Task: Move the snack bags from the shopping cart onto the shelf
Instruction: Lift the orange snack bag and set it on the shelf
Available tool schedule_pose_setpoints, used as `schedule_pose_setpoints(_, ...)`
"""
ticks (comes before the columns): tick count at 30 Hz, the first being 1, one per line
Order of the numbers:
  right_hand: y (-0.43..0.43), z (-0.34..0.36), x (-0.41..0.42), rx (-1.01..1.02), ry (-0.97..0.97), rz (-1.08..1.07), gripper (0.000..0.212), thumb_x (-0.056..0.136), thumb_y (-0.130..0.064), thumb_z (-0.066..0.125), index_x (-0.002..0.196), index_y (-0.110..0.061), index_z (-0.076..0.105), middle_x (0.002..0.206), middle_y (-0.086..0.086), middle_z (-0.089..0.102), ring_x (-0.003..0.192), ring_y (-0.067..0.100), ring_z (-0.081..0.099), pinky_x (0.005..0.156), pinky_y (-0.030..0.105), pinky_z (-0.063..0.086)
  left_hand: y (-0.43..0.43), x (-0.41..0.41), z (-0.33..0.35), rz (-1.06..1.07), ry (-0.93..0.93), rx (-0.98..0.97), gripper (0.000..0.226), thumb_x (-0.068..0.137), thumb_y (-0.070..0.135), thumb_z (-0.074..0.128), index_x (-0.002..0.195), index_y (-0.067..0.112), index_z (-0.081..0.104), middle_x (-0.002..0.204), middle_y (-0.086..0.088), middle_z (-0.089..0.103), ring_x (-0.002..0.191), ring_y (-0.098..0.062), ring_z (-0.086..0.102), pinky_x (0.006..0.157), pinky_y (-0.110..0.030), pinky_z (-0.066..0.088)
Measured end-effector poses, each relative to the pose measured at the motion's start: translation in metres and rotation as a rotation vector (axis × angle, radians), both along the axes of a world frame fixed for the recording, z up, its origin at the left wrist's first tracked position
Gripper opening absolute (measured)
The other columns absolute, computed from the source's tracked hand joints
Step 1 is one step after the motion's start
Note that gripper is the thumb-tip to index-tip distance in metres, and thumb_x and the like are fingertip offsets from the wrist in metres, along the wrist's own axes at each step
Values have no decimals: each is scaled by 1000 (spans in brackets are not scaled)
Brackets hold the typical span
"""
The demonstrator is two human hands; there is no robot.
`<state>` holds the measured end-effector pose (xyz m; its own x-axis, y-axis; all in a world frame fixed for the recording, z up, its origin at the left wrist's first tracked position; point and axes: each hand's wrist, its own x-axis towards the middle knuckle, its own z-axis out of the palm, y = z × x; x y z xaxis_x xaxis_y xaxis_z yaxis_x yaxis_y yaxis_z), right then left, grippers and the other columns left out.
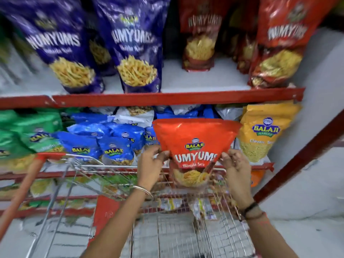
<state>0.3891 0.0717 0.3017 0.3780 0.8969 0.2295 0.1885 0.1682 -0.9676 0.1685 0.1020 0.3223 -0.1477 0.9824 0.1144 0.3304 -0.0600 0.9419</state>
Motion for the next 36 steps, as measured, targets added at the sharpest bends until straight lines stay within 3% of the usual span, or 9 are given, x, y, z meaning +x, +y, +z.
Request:
schedule_pose_setpoints(3,22,60,4,139,30,7,18,89,-13,55,79,-27,57,84,3,65,83,21,62,77,32,51,21,-5,60,-59,-13,94,16,71,35,63,72,19,63,72,-4,71,71,-30,68,70,-50,58)
schedule_pose_setpoints(6,45,120,11,279,41,24,22,87,-10,56,74,-27,56,78,1,64,71,10,62,65,23,52,41,-1,121,-132,-48,220,7,76,22,62,71,24,65,68,7,72,71,-26,69,68,-42,60)
schedule_pose_setpoints(10,84,189,22,373,91,36,22,87,-7,55,75,-26,55,77,-4,62,66,0,61,60,20,55,74,10,187,-118,-61,326,15,75,23,61,76,8,59,82,-18,71,65,-29,69,67,-48,59)
schedule_pose_setpoints(14,121,235,31,402,97,19,24,88,-6,53,73,-25,50,73,-5,59,62,1,58,58,20,54,106,32,228,-76,-83,440,4,79,17,58,78,13,60,88,-16,70,77,-31,69,68,-49,60)
schedule_pose_setpoints(19,171,237,38,419,159,-19,24,89,-7,50,74,-26,48,79,-5,58,74,5,58,61,21,53,145,64,226,23,-206,468,7,82,7,52,75,10,53,83,-18,67,80,-32,69,63,-49,61)
schedule_pose_setpoints(22,201,221,43,420,217,-23,25,90,-7,49,75,-27,48,83,-6,59,80,5,58,66,21,53,170,77,208,89,-172,499,12,80,4,48,74,14,49,74,-10,62,71,-21,64,64,-53,60)
schedule_pose_setpoints(28,258,191,50,385,221,-15,24,90,-5,48,78,-26,47,85,-4,58,82,6,58,66,18,55,208,96,191,108,-270,463,25,82,-11,38,76,12,45,84,-13,56,72,-7,55,72,-48,59)
schedule_pose_setpoints(33,295,193,53,397,217,7,27,89,-1,48,75,-24,46,80,-2,56,76,3,56,65,17,55,262,98,194,39,-398,318,32,82,-7,32,96,11,53,96,-16,56,84,-18,57,79,-44,57)
schedule_pose_setpoints(36,308,190,55,388,263,58,23,90,-3,47,77,-22,47,84,-2,55,79,2,54,67,18,52,284,98,191,63,-394,228,22,84,4,34,87,17,51,82,-10,54,75,-18,50,82,-41,49)
